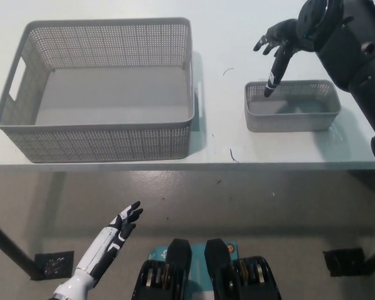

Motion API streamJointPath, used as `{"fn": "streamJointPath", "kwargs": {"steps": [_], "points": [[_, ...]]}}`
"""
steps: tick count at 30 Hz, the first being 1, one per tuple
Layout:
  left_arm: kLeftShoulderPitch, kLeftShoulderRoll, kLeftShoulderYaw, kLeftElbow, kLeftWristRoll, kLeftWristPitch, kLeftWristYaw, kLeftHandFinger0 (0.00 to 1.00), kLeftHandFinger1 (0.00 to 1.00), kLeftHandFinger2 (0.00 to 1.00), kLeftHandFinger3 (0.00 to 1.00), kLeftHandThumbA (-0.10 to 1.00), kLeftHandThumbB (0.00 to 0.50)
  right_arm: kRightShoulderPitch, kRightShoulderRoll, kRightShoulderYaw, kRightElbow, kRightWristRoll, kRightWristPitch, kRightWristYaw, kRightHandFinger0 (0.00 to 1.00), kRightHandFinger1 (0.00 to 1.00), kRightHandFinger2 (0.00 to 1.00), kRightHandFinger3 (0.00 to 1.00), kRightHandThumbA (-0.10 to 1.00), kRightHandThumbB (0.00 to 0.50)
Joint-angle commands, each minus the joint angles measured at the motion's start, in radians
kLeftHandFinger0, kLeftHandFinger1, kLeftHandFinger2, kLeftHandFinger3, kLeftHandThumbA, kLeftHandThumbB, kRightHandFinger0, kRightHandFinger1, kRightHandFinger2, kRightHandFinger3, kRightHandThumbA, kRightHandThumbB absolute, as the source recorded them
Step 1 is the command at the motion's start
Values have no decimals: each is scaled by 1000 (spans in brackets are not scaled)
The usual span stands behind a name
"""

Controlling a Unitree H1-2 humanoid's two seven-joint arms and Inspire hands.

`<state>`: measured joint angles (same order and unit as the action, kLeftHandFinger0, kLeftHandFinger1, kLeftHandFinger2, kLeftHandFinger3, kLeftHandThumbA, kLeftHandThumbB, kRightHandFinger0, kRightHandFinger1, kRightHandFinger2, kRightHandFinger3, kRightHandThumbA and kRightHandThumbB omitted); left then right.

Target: Use the right hand to pick up a small rectangular container and put it into a bigger container on the left side

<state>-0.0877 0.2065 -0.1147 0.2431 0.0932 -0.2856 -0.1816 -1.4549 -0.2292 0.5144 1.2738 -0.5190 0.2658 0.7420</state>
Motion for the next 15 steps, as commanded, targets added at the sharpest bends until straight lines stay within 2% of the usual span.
{"fn": "streamJointPath", "kwargs": {"steps": [1,6,7,8,11,15], "points": [[-14,20,0,-27,3,-9,-12,1000,1000,1000,1000,1000,299,-48,-24,-2,-11,11,-74,16,1000,1000,1000,1000,1000,376],[-12,18,0,-27,0,-12,-16,1000,1000,1000,1000,1000,290,-19,-29,5,-18,2,-109,-7,1000,1000,1000,1000,1000,373],[-11,17,1,-26,-1,-12,-15,1000,1000,1000,1000,1000,289,-17,-25,27,-11,-24,-110,-28,1000,1000,1000,1000,1000,420],[-11,17,1,-27,-4,-9,-17,1000,1000,1000,1000,1000,292,-10,-22,54,-17,-54,-105,-56,1000,1000,1000,1000,1000,445],[-7,17,1,-32,0,0,-16,1000,1000,1000,1000,1000,307,0,-16,52,-5,-34,-102,-44,1000,1000,1000,1000,1000,416],[-9,18,0,-28,-3,-3,-21,1000,1000,1000,1000,1000,311,5,-8,55,17,-36,-89,-56,1000,1000,1000,1000,1000,418]]}}
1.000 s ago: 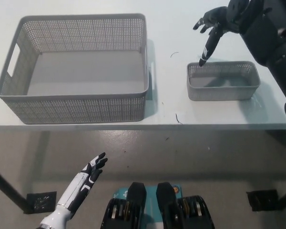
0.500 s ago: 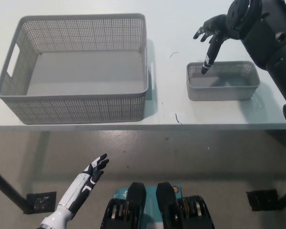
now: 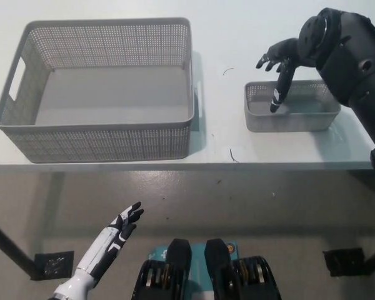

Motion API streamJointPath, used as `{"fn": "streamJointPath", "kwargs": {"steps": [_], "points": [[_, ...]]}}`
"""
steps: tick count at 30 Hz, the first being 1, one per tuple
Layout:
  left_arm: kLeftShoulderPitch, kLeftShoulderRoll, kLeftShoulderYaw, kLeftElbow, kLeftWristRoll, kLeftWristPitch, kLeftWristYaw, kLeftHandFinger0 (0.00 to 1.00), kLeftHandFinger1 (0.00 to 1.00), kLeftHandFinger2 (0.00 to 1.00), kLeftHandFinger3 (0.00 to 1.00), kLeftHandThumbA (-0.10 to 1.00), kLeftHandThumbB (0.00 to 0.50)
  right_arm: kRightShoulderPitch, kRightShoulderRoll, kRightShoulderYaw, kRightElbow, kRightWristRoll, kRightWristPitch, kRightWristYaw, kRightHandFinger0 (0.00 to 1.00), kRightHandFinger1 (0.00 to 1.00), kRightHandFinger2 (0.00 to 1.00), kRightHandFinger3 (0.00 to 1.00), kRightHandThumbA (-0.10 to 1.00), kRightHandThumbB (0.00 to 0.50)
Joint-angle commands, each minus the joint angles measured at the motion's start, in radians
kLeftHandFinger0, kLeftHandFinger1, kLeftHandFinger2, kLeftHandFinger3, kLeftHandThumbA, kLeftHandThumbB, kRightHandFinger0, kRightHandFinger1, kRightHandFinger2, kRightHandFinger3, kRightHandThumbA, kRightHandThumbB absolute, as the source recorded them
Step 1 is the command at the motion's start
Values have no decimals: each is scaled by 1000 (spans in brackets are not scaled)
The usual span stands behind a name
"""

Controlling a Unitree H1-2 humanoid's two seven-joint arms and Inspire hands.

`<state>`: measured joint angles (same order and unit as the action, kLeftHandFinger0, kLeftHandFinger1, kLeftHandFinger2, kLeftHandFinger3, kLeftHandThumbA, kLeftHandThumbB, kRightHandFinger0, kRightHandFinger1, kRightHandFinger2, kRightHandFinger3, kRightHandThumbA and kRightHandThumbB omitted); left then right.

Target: Use the right hand to pick up a small rectangular container and put it into a bigger container on the left side

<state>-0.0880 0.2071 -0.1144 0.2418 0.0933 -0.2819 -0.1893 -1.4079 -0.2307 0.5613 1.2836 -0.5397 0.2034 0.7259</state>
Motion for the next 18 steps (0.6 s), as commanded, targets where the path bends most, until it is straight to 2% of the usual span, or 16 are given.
{"fn": "streamJointPath", "kwargs": {"steps": [1,13,18], "points": [[-9,19,-1,-27,-4,-6,-15,1000,1000,1000,1000,1000,314,-40,-6,7,13,-12,-37,-34,1000,1000,1000,1000,1000,400],[-13,19,0,-30,-1,-3,-21,1000,1000,1000,1000,1000,319,-27,12,38,66,-33,-52,-23,1000,1000,1000,1000,1000,434],[-14,20,1,-30,1,-4,-20,1000,1000,1000,1000,1000,330,-11,16,42,68,-28,-52,-52,1000,1000,1000,1000,1000,419]]}}
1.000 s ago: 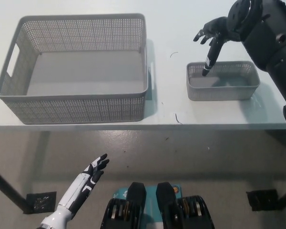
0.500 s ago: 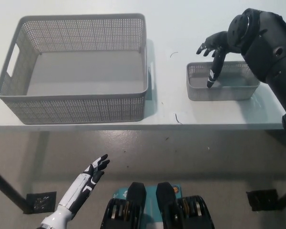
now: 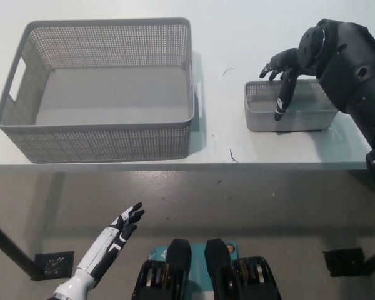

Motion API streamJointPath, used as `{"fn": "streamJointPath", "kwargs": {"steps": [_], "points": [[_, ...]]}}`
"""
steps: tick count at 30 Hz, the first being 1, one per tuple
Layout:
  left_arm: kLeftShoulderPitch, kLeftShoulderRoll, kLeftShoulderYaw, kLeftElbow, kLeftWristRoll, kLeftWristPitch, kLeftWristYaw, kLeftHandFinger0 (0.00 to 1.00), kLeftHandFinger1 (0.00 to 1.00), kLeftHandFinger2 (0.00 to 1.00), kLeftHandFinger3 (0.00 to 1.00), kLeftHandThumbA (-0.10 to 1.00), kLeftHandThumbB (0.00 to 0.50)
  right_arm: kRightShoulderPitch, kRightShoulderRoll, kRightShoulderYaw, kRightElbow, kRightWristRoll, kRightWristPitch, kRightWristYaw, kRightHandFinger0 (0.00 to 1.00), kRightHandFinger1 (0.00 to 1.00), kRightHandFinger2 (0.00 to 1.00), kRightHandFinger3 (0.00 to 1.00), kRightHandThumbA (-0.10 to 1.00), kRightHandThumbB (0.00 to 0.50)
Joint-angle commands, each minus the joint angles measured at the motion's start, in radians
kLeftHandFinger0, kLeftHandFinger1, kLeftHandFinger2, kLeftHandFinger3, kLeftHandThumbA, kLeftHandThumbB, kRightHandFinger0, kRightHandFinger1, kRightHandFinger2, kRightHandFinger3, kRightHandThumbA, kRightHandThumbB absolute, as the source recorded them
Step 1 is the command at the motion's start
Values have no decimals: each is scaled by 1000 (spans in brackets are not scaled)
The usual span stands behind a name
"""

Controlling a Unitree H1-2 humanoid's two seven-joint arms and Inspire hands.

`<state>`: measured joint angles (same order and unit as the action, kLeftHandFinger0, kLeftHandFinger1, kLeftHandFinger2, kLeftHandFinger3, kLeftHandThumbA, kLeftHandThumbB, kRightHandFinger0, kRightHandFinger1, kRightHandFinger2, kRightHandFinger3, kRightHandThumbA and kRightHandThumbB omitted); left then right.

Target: Use the right hand to pick up a small rectangular container and put it into a bigger container on the left side

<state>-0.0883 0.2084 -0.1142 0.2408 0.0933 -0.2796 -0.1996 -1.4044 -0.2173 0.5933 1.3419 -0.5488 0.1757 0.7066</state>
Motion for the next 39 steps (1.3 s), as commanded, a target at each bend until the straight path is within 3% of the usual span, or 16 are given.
{"fn": "streamJointPath", "kwargs": {"steps": [1,4,9,14,15,16,18,27,29,30,32,33,35,37,38,39], "points": [[-14,19,1,-27,1,-9,-9,1000,1000,1000,1000,1000,329,-8,4,13,8,-24,-16,-58,1000,1000,1000,1000,1000,431],[-14,16,3,-28,-5,-8,-8,1000,1000,1000,1000,1000,329,14,16,43,11,-60,30,-138,1000,1000,1000,1000,1000,498],[-18,14,2,-24,-4,-12,-7,1000,1000,1000,1000,1000,334,30,22,62,24,-69,45,-162,1000,1000,1000,1000,1000,500],[-21,15,2,-16,-6,-21,-9,1000,1000,1000,1000,1000,330,49,23,55,39,-62,24,-199,1000,1000,1000,1000,1000,453],[-21,16,1,-16,-1,-23,-7,1000,1000,1000,1000,1000,329,49,22,55,41,-63,22,-199,1000,1000,1000,1000,1000,456],[-21,16,1,-18,-2,-22,-8,1000,1000,1000,1000,1000,322,49,23,71,42,-83,31,-220,1000,1000,1000,1000,1000,498],[-19,15,1,-25,-5,-11,-10,1000,1000,1000,1000,1000,321,42,21,69,44,-80,36,-201,1000,1000,1000,1000,1000,500],[-25,14,3,-21,-3,-20,-6,1000,1000,1000,1000,1000,304,54,21,63,60,-75,40,-254,1000,1000,1000,1000,1000,431],[-28,13,3,-21,-4,-16,-7,1000,1000,1000,1000,1000,307,75,13,24,57,-47,29,-369,974,1000,1000,1000,600,367],[-28,14,3,-25,-5,-12,-8,1000,1000,1000,1000,1000,309,87,9,40,56,-73,9,-446,1000,1000,1000,1000,469,372],[-29,16,3,-28,-3,-12,-8,1000,1000,1000,1000,1000,309,89,9,64,57,-102,10,-489,1000,1000,1000,1000,446,347],[-30,16,4,-23,-3,-12,-7,1000,1000,1000,1000,1000,309,105,0,64,48,-109,-23,-595,795,863,977,1000,251,313],[-31,17,3,-21,-2,-16,-8,1000,1000,1000,1000,1000,305,119,-14,38,43,-86,-67,-656,314,410,508,1000,-48,219],[-33,18,2,-16,-1,-22,-9,1000,1000,1000,1000,1000,294,124,-20,30,43,-78,-81,-683,357,458,506,1000,-80,173],[-39,19,3,-14,-3,-23,-10,1000,1000,1000,1000,1000,293,123,-24,23,43,-73,-93,-701,396,509,555,1000,-78,191],[-41,18,4,-13,-6,-22,-10,1000,1000,1000,1000,1000,294,125,-28,15,44,-65,-109,-719,419,494,519,1000,-77,195]]}}
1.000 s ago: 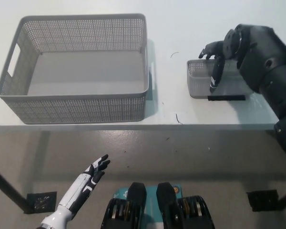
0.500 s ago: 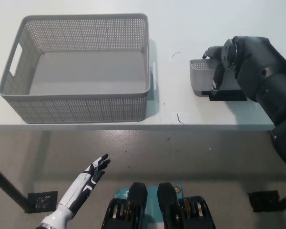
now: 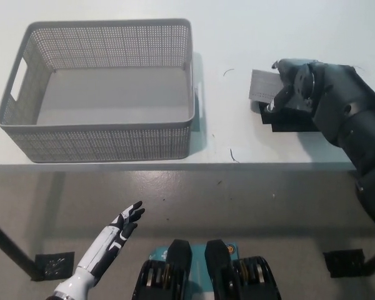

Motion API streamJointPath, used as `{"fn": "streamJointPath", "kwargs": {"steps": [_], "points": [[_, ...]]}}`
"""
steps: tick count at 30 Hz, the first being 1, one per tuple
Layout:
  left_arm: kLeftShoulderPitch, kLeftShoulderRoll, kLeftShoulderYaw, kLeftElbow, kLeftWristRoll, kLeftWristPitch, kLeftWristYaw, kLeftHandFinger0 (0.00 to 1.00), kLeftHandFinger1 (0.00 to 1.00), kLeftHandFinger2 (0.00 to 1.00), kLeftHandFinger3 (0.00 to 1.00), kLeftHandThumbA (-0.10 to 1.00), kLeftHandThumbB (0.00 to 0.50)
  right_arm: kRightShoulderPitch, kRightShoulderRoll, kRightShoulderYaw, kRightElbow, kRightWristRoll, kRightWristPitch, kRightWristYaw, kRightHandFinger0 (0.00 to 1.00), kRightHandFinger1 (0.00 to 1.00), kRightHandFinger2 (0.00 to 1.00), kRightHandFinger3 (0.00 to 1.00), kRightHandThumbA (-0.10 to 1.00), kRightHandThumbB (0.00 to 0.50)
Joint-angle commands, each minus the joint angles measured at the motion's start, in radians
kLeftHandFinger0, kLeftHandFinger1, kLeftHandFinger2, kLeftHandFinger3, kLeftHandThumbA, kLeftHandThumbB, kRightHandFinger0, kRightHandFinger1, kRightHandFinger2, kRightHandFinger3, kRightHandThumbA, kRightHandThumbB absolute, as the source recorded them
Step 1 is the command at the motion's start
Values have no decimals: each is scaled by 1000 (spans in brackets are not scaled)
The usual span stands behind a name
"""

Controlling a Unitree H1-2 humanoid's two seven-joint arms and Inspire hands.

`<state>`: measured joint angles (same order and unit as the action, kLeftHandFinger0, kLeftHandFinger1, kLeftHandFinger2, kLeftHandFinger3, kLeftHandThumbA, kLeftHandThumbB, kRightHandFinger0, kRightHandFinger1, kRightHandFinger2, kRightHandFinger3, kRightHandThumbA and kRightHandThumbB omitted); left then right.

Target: Use the right hand to pick up a small rectangular container and put it into a bigger container on the left side

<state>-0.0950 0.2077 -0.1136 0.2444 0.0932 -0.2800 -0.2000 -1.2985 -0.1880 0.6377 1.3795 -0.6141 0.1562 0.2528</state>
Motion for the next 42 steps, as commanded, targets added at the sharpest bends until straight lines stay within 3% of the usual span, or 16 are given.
{"fn": "streamJointPath", "kwargs": {"steps": [1,2,3,7,8,9,12,14,18,19,23,28,36,37,38,42], "points": [[-34,19,4,-19,-6,-19,-10,1000,1000,1000,1000,1000,294,19,-57,-35,7,5,-91,-268,386,457,514,978,-71,204],[-33,19,4,-20,-6,-18,-10,1000,1000,1000,1000,1000,292,19,-57,-37,8,7,-91,-270,351,426,496,946,-72,205],[-32,18,4,-22,-7,-16,-10,1000,1000,1000,1000,1000,300,18,-58,-36,6,4,-99,-272,520,607,668,854,-59,207],[-34,18,4,-20,-4,-19,-8,1000,1000,1000,1000,1000,306,17,-57,-53,8,14,-111,-288,491,550,604,754,-100,226],[-34,17,4,-21,-2,-16,-7,1000,1000,1000,1000,1000,306,16,-54,-60,10,18,-106,-310,742,837,838,685,-100,242],[-35,17,3,-22,-1,-15,-7,1000,1000,1000,1000,1000,305,15,-54,-61,12,17,-105,-316,768,848,842,702,-100,234],[-36,18,4,-24,-8,-10,-12,1000,1000,1000,1000,1000,303,3,-61,-73,6,20,-119,-336,191,330,475,636,-100,216],[-36,18,3,-25,-4,-10,-10,1000,1000,1000,1000,1000,304,-5,-65,-77,-1,15,-125,-349,23,166,311,594,-100,195],[-40,21,3,-23,-1,-8,-9,1000,1000,1000,1000,1000,307,-39,-83,-96,-29,17,-163,-393,0,53,236,284,-100,227],[-41,21,4,-21,-2,-6,-9,1000,1000,1000,1000,1000,311,-50,-94,-111,-62,23,-178,-408,0,101,380,274,-100,206],[-41,21,5,-14,-7,-15,-10,1000,1000,1000,1000,1000,310,-77,-119,-128,-146,8,-187,-439,12,479,849,782,-100,202],[-39,23,4,-12,-10,-18,-12,1000,1000,1000,1000,1000,304,-101,-163,-160,-370,-22,-118,-391,113,599,923,1000,-100,148],[-39,25,3,-14,-7,-10,-13,1000,1000,1000,1000,1000,309,-89,-182,-184,-799,-64,-34,-260,105,532,910,1000,-100,163],[-38,26,3,-11,-8,-11,-14,1000,1000,1000,1000,1000,309,-91,-176,-180,-814,-72,-24,-249,93,498,883,962,-100,166],[-38,25,3,-9,-10,-14,-15,1000,1000,1000,1000,1000,306,-104,-147,-174,-851,-78,8,-225,72,492,876,647,-100,207],[-37,24,0,-7,-8,-11,-17,1000,1000,1000,1000,1000,301,-119,-89,-142,-883,-104,-32,-234,0,404,827,542,-100,218]]}}
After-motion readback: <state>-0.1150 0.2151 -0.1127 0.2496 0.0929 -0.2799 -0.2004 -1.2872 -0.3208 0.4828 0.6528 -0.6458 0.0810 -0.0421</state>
